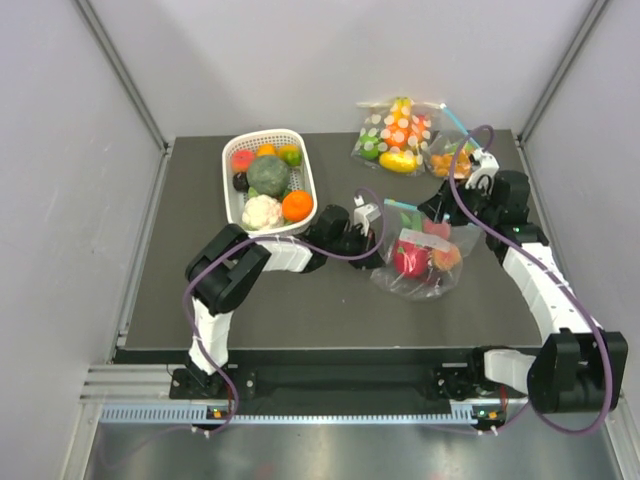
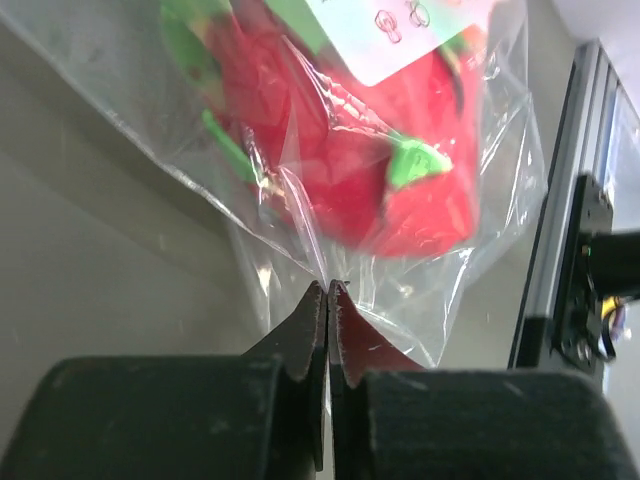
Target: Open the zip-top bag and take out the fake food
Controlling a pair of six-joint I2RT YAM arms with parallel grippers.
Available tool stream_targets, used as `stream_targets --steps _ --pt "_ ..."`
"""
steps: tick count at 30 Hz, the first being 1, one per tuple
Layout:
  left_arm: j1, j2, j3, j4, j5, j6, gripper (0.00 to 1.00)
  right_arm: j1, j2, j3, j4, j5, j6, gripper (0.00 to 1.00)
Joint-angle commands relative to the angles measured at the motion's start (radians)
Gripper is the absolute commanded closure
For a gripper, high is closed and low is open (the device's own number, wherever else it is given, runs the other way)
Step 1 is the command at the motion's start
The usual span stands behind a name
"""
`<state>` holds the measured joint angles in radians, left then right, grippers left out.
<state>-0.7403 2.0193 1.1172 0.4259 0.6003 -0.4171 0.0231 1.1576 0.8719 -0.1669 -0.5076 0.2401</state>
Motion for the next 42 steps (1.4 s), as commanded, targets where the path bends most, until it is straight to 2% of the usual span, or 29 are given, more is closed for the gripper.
stream_targets --steps 1,7,13,14,15,18,20,23,29,33,36,39,42 --pt "-0.001 -0.125 -0.072 0.048 0.049 0.024 1.00 -0.009 0.045 0.091 0.064 -0.031 0.005 0.30" --pt "-0.001 -0.238 -0.168 0.013 0.113 0.072 1.00 -0.011 0.157 0.139 0.066 -0.046 -0.019 0.29" --pt "-0.001 -0.341 -0.192 -0.140 0.104 0.144 1.00 -0.009 0.197 0.118 0.082 -0.065 -0.016 0.28" --pt "-0.001 -0.356 -0.203 -0.147 0.089 0.144 0.90 -0.009 0.195 0.104 0.093 -0.065 -0.015 0.28" --pt "0.001 -0.381 -0.204 -0.170 0.064 0.143 0.71 -0.009 0.194 0.099 0.093 -0.065 -0.018 0.28" --pt "0.005 -0.409 -0.168 -0.229 -0.008 0.167 0.25 -0.009 0.192 0.095 0.086 -0.066 -0.024 0.28" --pt "0.015 -0.410 -0.110 -0.282 -0.045 0.161 0.19 -0.009 0.188 0.093 0.087 -0.072 -0.024 0.28" --pt "0.065 -0.403 -0.050 -0.296 -0.063 0.104 0.16 -0.009 0.169 0.085 0.087 -0.083 -0.024 0.28" --pt "0.117 -0.326 -0.042 -0.075 -0.106 -0.052 0.15 -0.008 0.142 0.065 0.110 -0.103 -0.009 0.27" --pt "0.139 -0.194 0.027 -0.090 -0.145 -0.129 0.15 -0.009 0.129 0.064 0.112 -0.112 -0.007 0.27" --pt "0.145 -0.145 0.044 -0.043 -0.151 -0.166 0.15 -0.009 0.114 0.055 0.116 -0.112 -0.009 0.27" --pt "0.147 -0.111 0.089 -0.102 -0.206 -0.166 0.16 -0.008 0.111 0.058 0.115 -0.115 -0.007 0.27" --pt "0.150 -0.111 0.069 -0.096 -0.215 -0.181 0.16 -0.009 0.106 0.055 0.115 -0.118 -0.007 0.27"
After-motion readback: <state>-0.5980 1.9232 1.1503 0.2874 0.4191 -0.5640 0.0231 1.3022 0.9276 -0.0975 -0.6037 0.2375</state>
